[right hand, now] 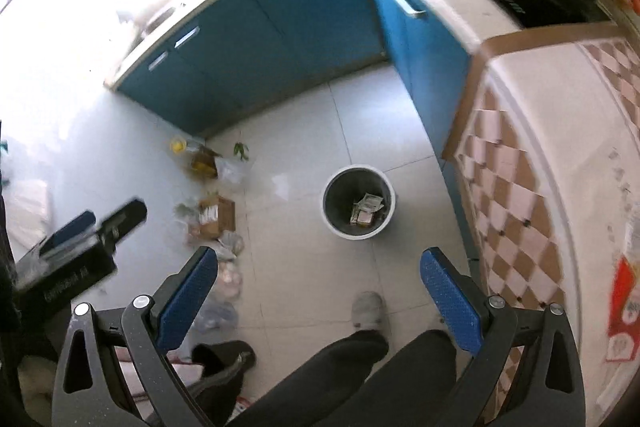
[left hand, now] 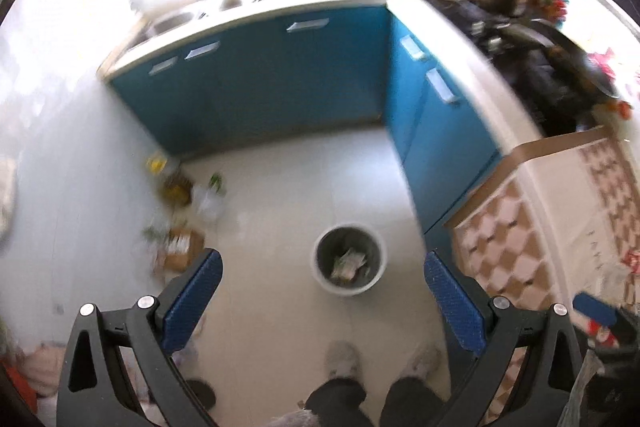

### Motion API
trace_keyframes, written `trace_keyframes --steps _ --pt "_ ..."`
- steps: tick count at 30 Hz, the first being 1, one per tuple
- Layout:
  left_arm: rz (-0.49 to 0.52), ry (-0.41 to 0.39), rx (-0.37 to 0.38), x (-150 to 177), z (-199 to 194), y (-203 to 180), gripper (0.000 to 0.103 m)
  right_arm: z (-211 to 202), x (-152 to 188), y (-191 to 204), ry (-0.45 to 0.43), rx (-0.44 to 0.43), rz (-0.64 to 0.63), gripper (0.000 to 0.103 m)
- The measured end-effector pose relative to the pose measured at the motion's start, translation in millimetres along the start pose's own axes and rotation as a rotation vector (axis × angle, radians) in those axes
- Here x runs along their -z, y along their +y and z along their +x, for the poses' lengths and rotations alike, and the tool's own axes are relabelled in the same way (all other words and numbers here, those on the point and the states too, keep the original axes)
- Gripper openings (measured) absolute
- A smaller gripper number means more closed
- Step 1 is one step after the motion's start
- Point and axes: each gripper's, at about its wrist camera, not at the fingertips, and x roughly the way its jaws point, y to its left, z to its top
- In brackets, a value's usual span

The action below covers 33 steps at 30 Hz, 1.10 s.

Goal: Collect trash
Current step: 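Move back to the counter and grasp the white tissue with the right tool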

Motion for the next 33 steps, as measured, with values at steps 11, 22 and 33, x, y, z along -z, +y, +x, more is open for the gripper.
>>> trace_keyframes --steps 11,22,33 --pt "0.465 -0.003 0.153 4.8 -26.3 -271.5 0.103 -146.1 72.1 -242.6 -0.160 0.215 0.505 0.102" --pt "0.826 0.141 0.151 90.2 0.5 -424.2 0.103 -118.3 223.4 -421.7 0.018 0.364 0.908 0.083" --pt "0.787 0.202 0.192 103.9 7.6 -451.3 0.102 -139.2 242.0 -434.3 -0.045 0.404 0.892 0.011"
